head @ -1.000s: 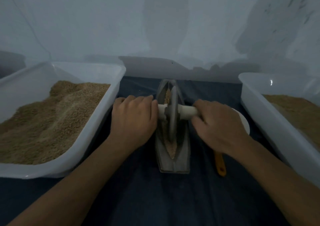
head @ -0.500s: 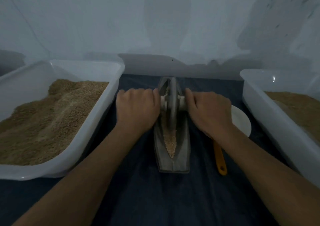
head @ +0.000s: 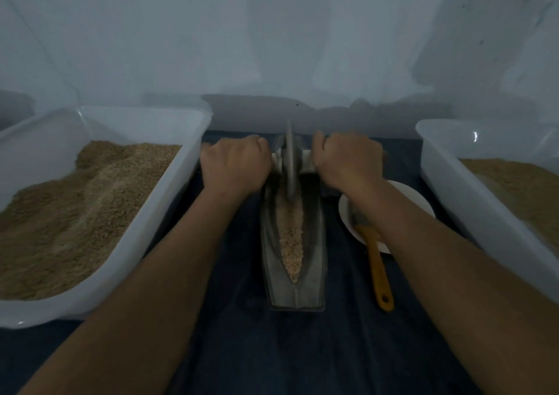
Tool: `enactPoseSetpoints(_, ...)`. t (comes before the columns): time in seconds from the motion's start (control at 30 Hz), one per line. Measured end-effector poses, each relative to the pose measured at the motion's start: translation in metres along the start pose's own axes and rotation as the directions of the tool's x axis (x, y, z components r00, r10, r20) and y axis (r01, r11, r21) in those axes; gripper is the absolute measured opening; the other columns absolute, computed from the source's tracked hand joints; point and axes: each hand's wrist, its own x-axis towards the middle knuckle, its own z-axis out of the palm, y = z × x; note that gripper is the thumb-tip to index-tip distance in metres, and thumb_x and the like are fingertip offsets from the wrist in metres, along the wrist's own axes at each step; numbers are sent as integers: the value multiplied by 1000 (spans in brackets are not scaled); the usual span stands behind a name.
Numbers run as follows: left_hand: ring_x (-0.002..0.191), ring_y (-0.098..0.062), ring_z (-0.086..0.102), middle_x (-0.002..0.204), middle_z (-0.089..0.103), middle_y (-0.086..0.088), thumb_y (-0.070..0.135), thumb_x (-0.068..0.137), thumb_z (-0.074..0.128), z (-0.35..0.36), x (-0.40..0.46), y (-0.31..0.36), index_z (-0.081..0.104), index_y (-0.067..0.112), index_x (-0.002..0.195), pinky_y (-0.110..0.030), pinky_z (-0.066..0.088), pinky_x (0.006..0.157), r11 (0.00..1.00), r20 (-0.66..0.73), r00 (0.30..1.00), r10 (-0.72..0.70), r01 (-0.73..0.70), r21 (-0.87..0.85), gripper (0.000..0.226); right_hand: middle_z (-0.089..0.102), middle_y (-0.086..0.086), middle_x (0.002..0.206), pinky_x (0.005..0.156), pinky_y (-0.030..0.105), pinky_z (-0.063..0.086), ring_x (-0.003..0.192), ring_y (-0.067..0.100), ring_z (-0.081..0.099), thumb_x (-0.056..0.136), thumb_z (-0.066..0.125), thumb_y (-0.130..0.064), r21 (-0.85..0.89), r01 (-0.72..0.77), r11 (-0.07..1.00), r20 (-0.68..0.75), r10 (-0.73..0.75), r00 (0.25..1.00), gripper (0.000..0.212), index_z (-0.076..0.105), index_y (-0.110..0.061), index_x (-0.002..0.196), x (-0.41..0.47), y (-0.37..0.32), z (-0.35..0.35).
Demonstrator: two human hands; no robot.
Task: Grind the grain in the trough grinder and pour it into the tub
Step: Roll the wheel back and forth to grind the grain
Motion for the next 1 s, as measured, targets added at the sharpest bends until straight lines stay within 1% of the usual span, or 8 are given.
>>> enactPoseSetpoints(0.27, 63, -24, 45, 83, 64, -4, 25, 106, 27, -12, -52, -6, 48, 19, 91, -35, 30, 58, 999, -31, 999, 45, -45, -12, 27, 36, -4, 48, 50, 29, 16, 42, 15, 29, 108, 27, -36, -126, 109, 986, -134, -126, 983, 58, 39, -22, 53, -47, -3, -15)
enactPoseSetpoints(0.33, 70, -24, 54, 95, 71, -2, 32, 107, 20, -19, -75, -4, 64, 19, 108, -37, 38, 64, 994, -103, 994, 26, -36, -102, 46, 42, -5, 52, 49, 31, 22, 45, 16, 42, 109, 31, -31, -48, 159, 986, -147, -164, 975, 51, 48, -23, 61, -77, 5, -26)
enactPoseSetpoints(0.4, 101, -24, 68, 125, 72, -3, 38, 109, 23, -29, -92, -2, 63, 15, 135, -43, 48, 83, 974, -153, 988, -6, -29, -224, 53, 68, -1, 73, 64, 36, 45, 78, 24, 70, 109, 32, -31, 60, 192, 979, -145, -182, 973, 45, 67, -21, 82, -99, 10, -39)
enactPoseSetpoints(0.5, 125, -21, 62, 139, 65, -3, 41, 109, 24, -34, -106, -1, 58, 13, 143, -46, 47, 100, 960, -158, 987, -2, -42, -276, 55, 76, -5, 111, 85, 38, 53, 121, 23, 65, 108, 24, -39, 90, 188, 978, -139, -175, 975, 52, 73, -24, 116, -112, 8, -47)
enactPoseSetpoints(0.67, 93, -28, 68, 114, 74, -4, 34, 108, 26, -20, -56, -1, 70, 18, 112, -43, 47, 81, 991, -66, 998, -3, -6, -136, 46, 58, 0, 60, 62, 29, 24, 78, 26, 70, 109, 24, -36, -49, 125, 991, -103, -129, 986, 58, 58, -22, 64, -66, 3, -27)
enactPoseSetpoints(0.77, 66, -22, 48, 83, 64, -3, 21, 106, 23, -8, -15, 3, 51, 20, 80, -35, 32, 67, 1000, -27, 1000, -13, 13, 15, 38, 57, 6, 71, 59, 31, 24, 64, 29, 51, 106, 22, -30, -89, 57, 994, 88, -49, 995, 49, 50, -13, 70, -17, 2, -6)
enactPoseSetpoints(0.87, 68, -18, 39, 83, 59, -1, 16, 104, 28, 1, 5, 3, 44, 20, 76, -33, 27, 69, 999, 0, 999, -46, 46, -22, 33, 59, 11, 75, 64, 36, 31, 62, 26, 45, 106, 22, -37, 26, -57, 998, 128, 53, 990, 56, 50, -12, 64, 7, 1, 0)
enactPoseSetpoints(1.0, 69, -24, 54, 95, 69, -5, 24, 108, 27, -2, -22, -4, 55, 19, 92, -34, 36, 66, 998, 15, 1000, -25, 26, -60, 33, 53, 4, 66, 57, 33, 22, 68, 27, 53, 103, 11, -29, -65, 42, 997, 25, -41, 999, 52, 47, -16, 67, -27, -8, -14)
